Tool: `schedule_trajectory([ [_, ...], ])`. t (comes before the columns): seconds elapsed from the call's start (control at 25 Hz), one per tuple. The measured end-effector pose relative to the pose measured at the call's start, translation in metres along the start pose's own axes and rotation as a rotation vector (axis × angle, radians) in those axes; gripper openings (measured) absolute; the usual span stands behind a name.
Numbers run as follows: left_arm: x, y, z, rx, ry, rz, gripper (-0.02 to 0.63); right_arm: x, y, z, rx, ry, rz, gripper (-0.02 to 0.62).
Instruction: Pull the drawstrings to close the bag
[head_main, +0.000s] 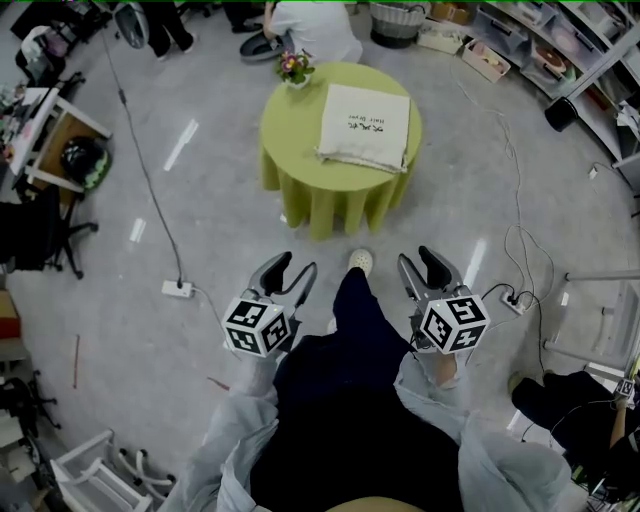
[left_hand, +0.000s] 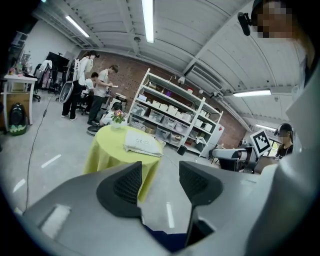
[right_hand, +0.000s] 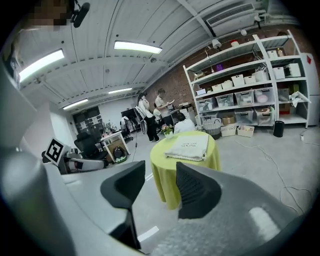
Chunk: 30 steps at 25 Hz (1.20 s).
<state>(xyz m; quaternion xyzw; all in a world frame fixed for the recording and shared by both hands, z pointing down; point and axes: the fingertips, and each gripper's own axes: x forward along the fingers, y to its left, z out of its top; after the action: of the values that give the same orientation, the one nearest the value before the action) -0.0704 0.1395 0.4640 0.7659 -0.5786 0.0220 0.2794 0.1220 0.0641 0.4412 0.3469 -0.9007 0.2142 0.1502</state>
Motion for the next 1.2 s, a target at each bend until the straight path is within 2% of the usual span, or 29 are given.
schedule_trajectory([
  [0.52,0.120,0.023,0.096,0.086,0.005,-0.037,0.235,0.081,-0.081,0.070,0.028,-0.023,0.012,0.189],
  [0.96,0.181,0.060,0.124,0.049,0.021,-0.014,0.235,0.138,-0.132,0.101,0.027,-0.001,0.021,0.189],
  [1.2,0.198,0.078,0.122,0.087,0.075,-0.016,0.235,0.160,-0.146,0.094,-0.023,0.070,0.038,0.189],
])
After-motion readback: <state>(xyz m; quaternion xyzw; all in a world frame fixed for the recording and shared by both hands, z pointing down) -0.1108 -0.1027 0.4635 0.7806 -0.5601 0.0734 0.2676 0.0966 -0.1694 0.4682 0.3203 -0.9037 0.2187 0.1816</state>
